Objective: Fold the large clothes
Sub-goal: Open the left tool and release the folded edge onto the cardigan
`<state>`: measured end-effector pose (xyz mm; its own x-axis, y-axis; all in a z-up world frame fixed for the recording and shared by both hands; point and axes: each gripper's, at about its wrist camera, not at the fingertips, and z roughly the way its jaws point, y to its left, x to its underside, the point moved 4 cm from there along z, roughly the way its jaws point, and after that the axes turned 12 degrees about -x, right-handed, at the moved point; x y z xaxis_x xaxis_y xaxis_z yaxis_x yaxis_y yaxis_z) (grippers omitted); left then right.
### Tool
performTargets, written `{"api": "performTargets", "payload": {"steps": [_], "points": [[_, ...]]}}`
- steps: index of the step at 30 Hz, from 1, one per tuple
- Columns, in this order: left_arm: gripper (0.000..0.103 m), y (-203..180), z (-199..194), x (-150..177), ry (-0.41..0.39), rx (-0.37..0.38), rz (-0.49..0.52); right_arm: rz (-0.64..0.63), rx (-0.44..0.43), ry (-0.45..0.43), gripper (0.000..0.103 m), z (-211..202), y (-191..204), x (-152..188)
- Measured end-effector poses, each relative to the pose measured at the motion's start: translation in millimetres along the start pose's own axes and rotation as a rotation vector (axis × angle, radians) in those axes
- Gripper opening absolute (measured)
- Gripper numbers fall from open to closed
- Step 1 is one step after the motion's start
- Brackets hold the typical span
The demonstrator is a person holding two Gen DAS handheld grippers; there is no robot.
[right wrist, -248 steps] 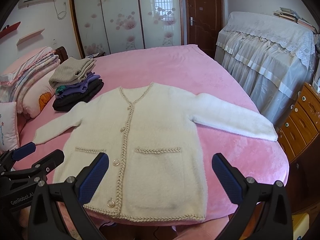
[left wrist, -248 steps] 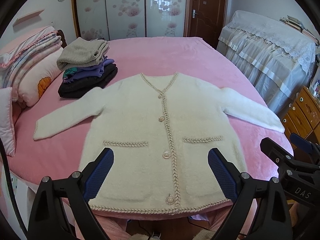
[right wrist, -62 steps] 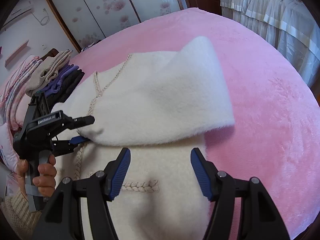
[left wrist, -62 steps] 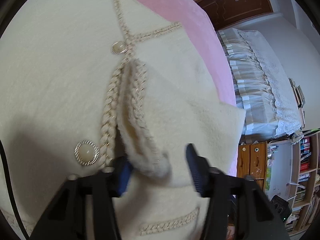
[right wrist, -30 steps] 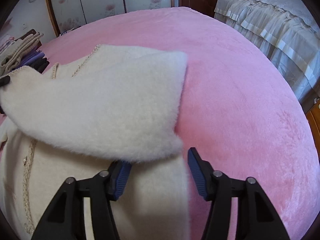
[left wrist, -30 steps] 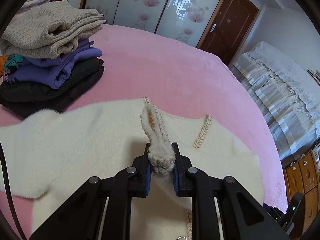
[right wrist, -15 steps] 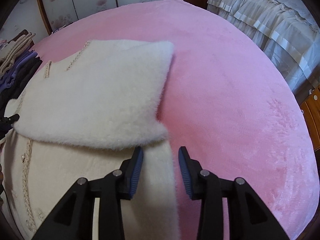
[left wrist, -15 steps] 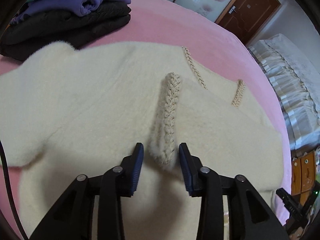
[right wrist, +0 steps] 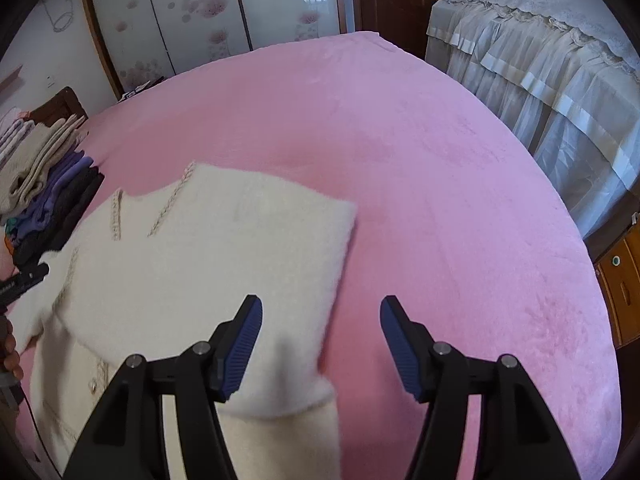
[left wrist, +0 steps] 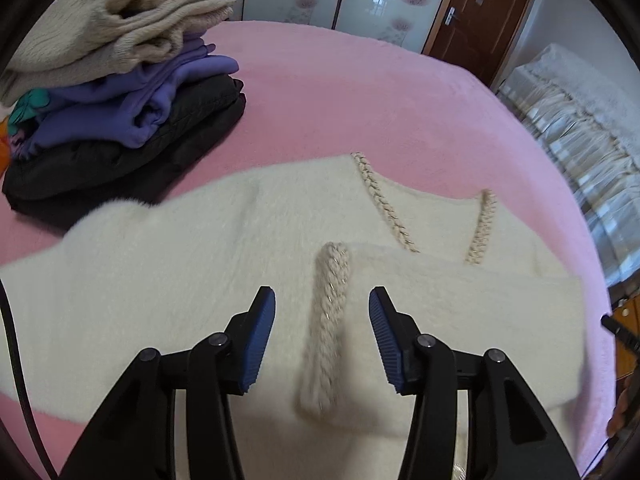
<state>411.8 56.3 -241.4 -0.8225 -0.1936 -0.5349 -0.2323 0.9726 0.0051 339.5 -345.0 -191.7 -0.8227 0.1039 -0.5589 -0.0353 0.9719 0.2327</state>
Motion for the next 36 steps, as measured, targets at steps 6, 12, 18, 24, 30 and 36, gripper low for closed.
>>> {"api": "performTargets", "payload": {"steps": [6,12,18,24,30,36], "points": [[0.045,-9.5,42.8,-13.9,0.065,-0.047,0.0,0.115,-0.013,0.08,0.062,64.8,-32.7,-37.3],[0.019,-27.1,54.5,-12.6,0.041,-0.075,0.051,0.133,-0.044,0.116,0.017,103.1,-39.1,-43.1],[0.015,-42.7,61.0,-3.5,-0.024,-0.143,0.1,0.04,0.066,0.053,0.014,106.5,-38.0,-47.0],[0.029,-45.5,54.0,-0.2,-0.046,-0.197,0.119,0.004,0.133,0.063,0.018,114.5,-32.6,-38.1],[0.072,-29.2,-1.5,0.9,-0.096,-0.182,0.087,-0.024,0.146,0.022,0.041,65.8,-8.0,-33.6],[0.074,-12.6,-66.9,17.7,-0.095,-0.123,0.074,-0.066,0.066,-0.026,0.041,8.2,34.9,-13.4]]}}
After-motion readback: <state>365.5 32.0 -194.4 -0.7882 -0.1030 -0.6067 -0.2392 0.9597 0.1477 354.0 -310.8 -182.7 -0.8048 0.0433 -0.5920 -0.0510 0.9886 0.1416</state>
